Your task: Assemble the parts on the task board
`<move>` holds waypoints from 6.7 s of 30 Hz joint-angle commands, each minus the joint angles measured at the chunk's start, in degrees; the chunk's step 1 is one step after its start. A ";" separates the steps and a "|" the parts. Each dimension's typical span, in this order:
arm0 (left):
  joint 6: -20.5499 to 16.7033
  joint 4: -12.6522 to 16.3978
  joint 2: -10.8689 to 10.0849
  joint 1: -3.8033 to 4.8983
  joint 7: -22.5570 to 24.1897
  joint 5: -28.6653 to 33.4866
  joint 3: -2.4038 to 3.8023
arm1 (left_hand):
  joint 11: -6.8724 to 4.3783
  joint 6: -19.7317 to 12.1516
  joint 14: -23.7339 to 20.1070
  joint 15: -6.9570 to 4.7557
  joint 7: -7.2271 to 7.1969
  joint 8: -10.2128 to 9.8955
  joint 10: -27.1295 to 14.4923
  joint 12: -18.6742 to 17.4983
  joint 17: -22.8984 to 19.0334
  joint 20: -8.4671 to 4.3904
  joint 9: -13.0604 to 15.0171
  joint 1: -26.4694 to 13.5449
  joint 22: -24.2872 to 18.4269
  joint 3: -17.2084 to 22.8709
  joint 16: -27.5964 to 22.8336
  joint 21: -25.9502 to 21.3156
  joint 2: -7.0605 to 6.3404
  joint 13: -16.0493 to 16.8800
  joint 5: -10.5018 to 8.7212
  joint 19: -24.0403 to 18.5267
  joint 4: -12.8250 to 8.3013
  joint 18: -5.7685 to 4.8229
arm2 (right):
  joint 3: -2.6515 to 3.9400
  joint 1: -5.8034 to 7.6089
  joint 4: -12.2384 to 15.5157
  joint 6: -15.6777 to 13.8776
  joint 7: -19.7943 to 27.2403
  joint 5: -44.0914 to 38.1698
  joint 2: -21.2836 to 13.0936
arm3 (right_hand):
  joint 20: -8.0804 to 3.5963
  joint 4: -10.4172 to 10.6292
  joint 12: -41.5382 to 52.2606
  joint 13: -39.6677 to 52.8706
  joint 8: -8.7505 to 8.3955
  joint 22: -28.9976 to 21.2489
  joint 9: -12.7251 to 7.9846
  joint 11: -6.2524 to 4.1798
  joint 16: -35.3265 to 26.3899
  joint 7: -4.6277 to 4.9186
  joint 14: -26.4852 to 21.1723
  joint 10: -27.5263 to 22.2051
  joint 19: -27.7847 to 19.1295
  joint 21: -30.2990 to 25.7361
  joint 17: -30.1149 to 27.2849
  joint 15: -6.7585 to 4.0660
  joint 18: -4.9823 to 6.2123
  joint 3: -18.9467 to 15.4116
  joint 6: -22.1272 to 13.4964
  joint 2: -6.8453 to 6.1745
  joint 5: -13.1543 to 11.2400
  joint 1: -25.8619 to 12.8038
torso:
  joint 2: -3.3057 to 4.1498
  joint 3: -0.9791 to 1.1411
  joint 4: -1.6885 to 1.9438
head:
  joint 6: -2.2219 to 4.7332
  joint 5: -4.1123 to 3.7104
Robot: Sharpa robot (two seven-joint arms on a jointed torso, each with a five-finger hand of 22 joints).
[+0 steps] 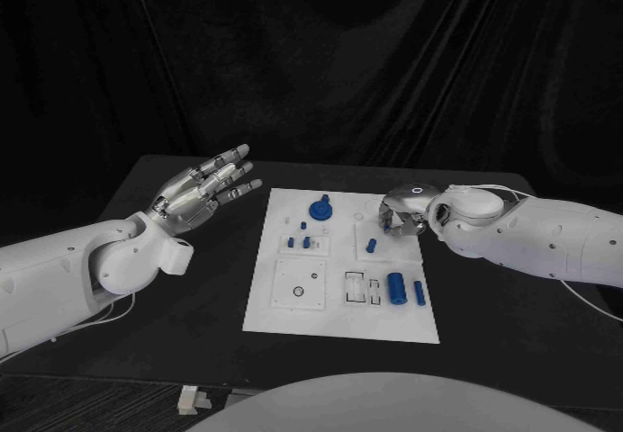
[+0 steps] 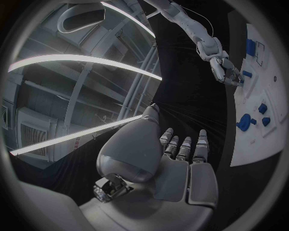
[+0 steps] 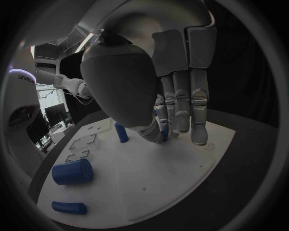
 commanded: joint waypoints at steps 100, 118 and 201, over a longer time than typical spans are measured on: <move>0.92 -1.64 2.29 -1.15 -2.94 0.46 0.04 | 2.11 1.79 0.30 -0.33 1.59 1.43 0.97 2.11 0.24 -0.21 0.25 1.58 -1.07 3.32 0.94 0.20 0.45 0.38 2.28 1.48 -4.53 0.63 | -0.04 -1.55 14.67 0.64 0.13 -2.69 7.20 | -1.33 -4.28 -2.79 -1.60 -1.24 2.66 3.54 -0.83 -3.65 0.58 -0.35 5.46 0.05 -0.03 -5.07 -1.03 0.42 2.55 0.69 -0.01 -0.25 1.95 | -0.02 -0.06 -0.16 | -0.01 3.80; 1.20 -1.96 2.54 -1.30 -3.17 0.46 0.04 | 2.11 1.82 0.30 -0.33 1.59 1.44 0.96 2.11 0.24 -0.22 0.25 1.57 -1.05 3.33 0.94 0.21 0.45 0.38 2.28 1.49 -4.53 0.63 | -0.04 -2.30 14.61 0.55 0.22 -2.69 7.42 | -1.33 -4.42 -2.82 -1.60 -1.35 2.62 3.54 -0.82 -3.70 0.61 -0.42 5.54 -0.07 -0.22 -5.13 -1.03 0.45 2.65 0.70 -0.02 -0.22 2.03 | -0.04 -0.07 -0.07 | -0.01 3.88; 0.93 -2.59 3.10 -1.60 -4.10 0.47 0.04 | 1.41 1.60 0.18 -0.35 0.60 1.68 0.69 2.25 0.21 -0.07 0.22 0.61 -1.26 3.60 0.92 0.33 0.30 0.36 2.38 1.82 -4.62 0.56 | -0.04 8.00 21.20 0.60 -4.78 2.08 -6.49 | 0.26 5.89 5.56 -1.66 -7.43 1.09 -2.27 2.30 -3.32 -0.06 -3.91 -24.40 -0.38 -10.60 -13.53 0.35 1.25 -7.76 -10.99 -2.89 -11.31 -1.49 | -0.10 -0.07 0.07 | -0.01 2.49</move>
